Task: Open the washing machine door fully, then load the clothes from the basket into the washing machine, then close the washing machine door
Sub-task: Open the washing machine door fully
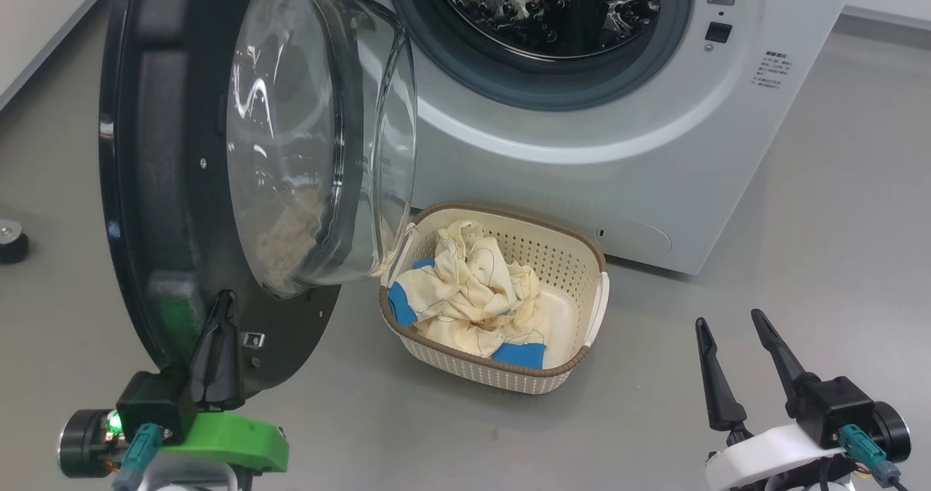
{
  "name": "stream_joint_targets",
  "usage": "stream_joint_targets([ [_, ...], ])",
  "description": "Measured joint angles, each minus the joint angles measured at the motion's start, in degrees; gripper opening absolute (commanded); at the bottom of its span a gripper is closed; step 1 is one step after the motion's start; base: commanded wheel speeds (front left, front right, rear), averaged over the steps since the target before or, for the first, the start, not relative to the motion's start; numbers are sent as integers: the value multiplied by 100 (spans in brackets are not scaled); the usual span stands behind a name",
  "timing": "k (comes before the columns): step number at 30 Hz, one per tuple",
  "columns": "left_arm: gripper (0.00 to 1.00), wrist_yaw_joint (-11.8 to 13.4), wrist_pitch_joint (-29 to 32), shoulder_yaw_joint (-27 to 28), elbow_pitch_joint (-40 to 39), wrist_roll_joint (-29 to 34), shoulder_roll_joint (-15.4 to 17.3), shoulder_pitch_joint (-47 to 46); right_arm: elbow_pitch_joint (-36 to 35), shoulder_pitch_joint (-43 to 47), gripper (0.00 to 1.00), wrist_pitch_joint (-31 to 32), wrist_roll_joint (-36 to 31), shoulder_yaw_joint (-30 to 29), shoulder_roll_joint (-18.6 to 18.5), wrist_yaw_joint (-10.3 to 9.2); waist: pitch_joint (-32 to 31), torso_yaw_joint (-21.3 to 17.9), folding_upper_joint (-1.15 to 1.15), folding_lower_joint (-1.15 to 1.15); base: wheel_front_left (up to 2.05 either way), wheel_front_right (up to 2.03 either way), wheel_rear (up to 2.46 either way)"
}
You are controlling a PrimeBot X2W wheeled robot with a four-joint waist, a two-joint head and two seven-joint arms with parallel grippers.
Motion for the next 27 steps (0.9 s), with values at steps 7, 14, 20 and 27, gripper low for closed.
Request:
stream_joint_targets([
  [7, 0, 20, -85, 232, 70, -64, 46, -3, -2, -2, 100, 0, -27, -2, -1, 1, 61, 28, 0, 0, 0, 0, 0],
  [14, 0, 36, -229, 504, 219, -165, 172, -100, -14, -23, 100, 0, -103, -22, -43, 53, 226, 37, 0, 0, 0, 0, 0],
  [20, 0, 55, -278, 793, 404, -221, 272, -261, -48, -120, 100, 0, -119, -64, -90, 59, 375, 31, 0, 0, 0, 0, 0],
  [27, 0, 62, -285, 1170, 693, -366, 413, -557, -124, -132, 100, 0, -162, -121, -182, 60, 579, 33, 0, 0, 0, 0, 0],
])
